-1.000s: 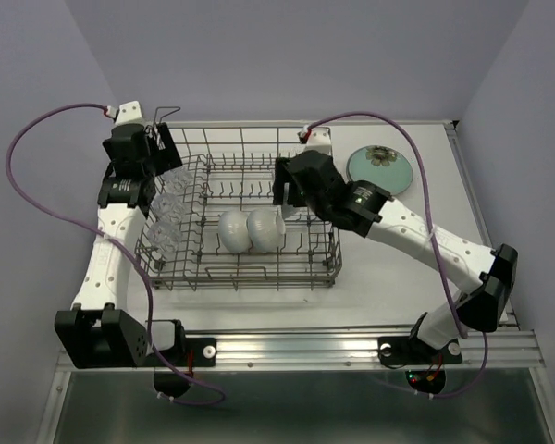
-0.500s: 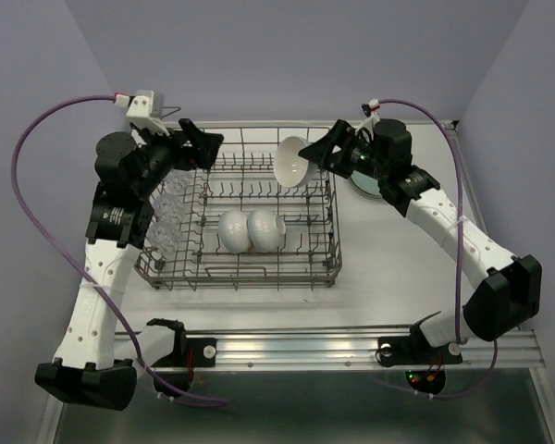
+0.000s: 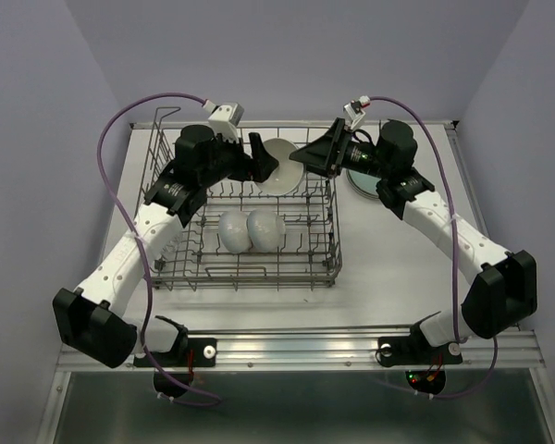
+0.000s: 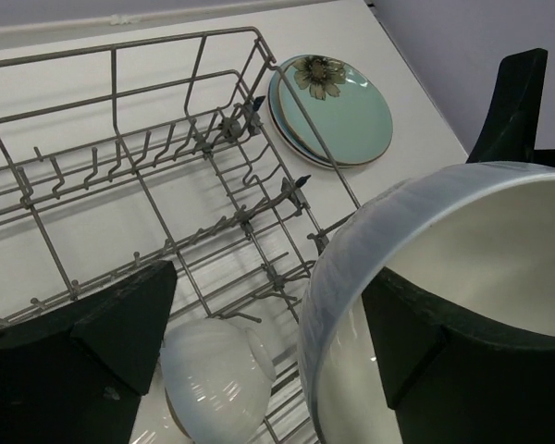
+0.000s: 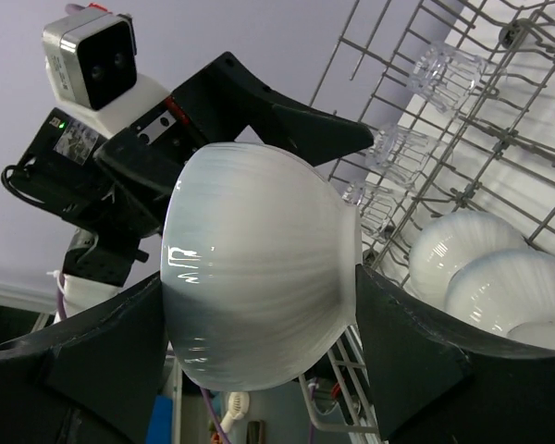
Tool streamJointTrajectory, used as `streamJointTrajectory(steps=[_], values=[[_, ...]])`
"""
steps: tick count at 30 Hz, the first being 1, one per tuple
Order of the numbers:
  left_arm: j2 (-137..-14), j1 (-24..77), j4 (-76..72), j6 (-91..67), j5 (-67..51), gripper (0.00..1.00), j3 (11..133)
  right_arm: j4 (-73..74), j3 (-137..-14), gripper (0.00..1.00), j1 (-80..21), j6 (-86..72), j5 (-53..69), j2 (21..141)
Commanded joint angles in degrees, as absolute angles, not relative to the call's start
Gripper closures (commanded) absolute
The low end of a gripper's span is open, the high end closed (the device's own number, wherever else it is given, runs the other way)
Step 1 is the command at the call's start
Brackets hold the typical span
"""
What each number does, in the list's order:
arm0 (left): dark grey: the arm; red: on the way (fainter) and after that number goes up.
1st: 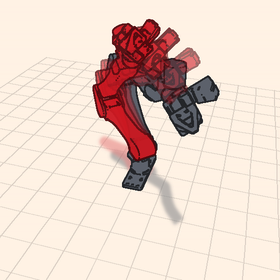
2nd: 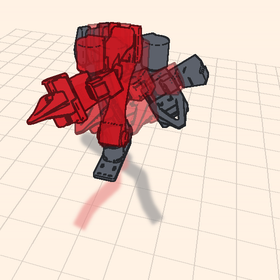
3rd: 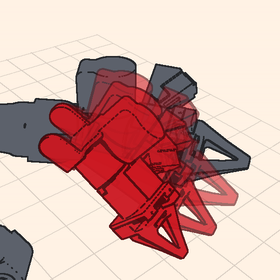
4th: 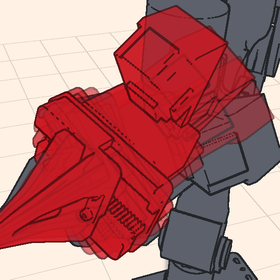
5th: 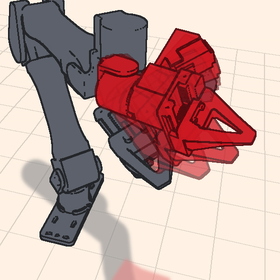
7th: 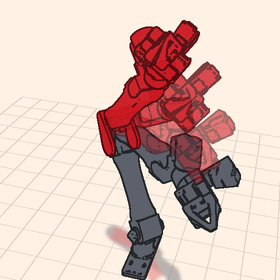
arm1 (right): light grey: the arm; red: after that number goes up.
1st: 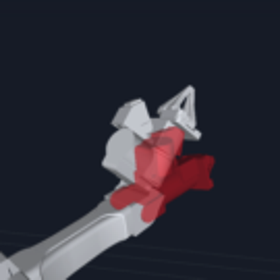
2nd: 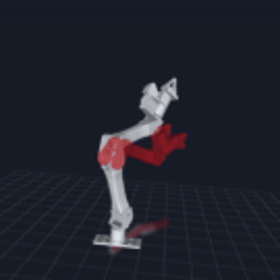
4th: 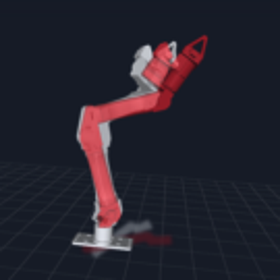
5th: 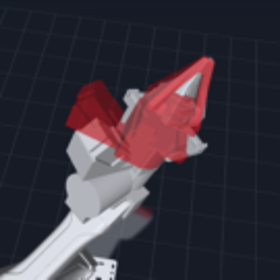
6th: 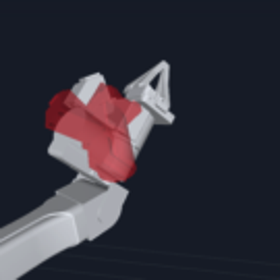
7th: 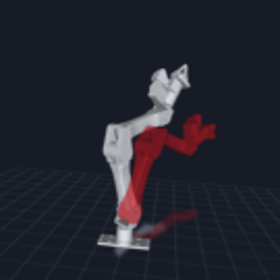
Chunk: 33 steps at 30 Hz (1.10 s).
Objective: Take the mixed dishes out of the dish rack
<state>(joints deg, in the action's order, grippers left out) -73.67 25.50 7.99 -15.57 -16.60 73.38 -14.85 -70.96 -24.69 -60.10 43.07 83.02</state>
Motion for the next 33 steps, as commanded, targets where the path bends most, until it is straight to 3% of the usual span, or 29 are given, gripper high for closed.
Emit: streamJointTrajectory(steps=[1, 4, 5, 9, 10, 12, 13, 14, 16, 17, 21, 26, 33], values=[[-72.6, 26.37, 5.98, -15.91, -14.85, 0.13, 77.17, -24.42, -70.75, 0.92, -24.08, -63.45, 47.19, 80.42], [-73.56, 27.59, 5.71, -15.82, -15.03, 0.46, 77.61, -25.75, -70.23, 0.9, -24.08, -64.16, 47.9, 80.42], [-73.74, 28.03, 5.8, -15.82, -14.94, 0.65, 77.87, -25.66, -69.88, 0.9, -23.56, -64.33, 47.81, 80.42], [-73.48, 29.88, 6.15, -16.08, -13.63, 0.96, 79.01, -25.31, -68.65, 0.82, -22.16, -63.99, 46.76, 80.25], [-73.3, 30.32, 6.5, -16.35, -12.84, 1.0, 79.27, -24.18, -68.38, 0.72, -21.54, -63.38, 45.63, 79.98], [-72.52, 30.58, 6.68, -17.57, -11.08, 1.0, 79.89, -22.69, -67.85, 0.63, -19.97, -62.41, 44.22, 79.19], [-72.42, 30.85, 6.68, -17.84, -10.55, 1.0, 80.33, -19.89, -67.76, 0.41, -19.43, -60.84, 42.47, 78.93], [-72.42, 31.02, 7.29, -18.1, -9.42, 1.0, 80.85, -18.82, -67.76, 0.29, -19.42, -59.86, 41.49, 78.58], [-72.68, 31.55, 8.08, -18.19, -8.62, 1.0, 82.44, -14.01, -68.46, 0.04, -16.89, -56.97, 38.34, 77.09], [-72.95, 31.55, 8.35, -18.37, -8.53, 1.0, 83.05, -12.67, -68.81, 0.0, -15.92, -56.0, 37.02, 76.47], [-77.59, 32.78, 11.24, -17.23, -6.34, 1.0, 89.1, -1.88, -72.5, 0.0, -11.43, -48.11, 25.0, 71.55], [-84.8, 35.85, 15.46, -15.12, -6.59, 1.0, 97.54, 13.43, -79.09, 0.0, -5.73, -40.7, -5.4, 65.93], [-102.57, 45.87, 26.7, -9.59, -4.67, 1.0, 119.32, 17.75, -84.28, 0.0, -3.6, -35.51, -22.49, 60.3]])
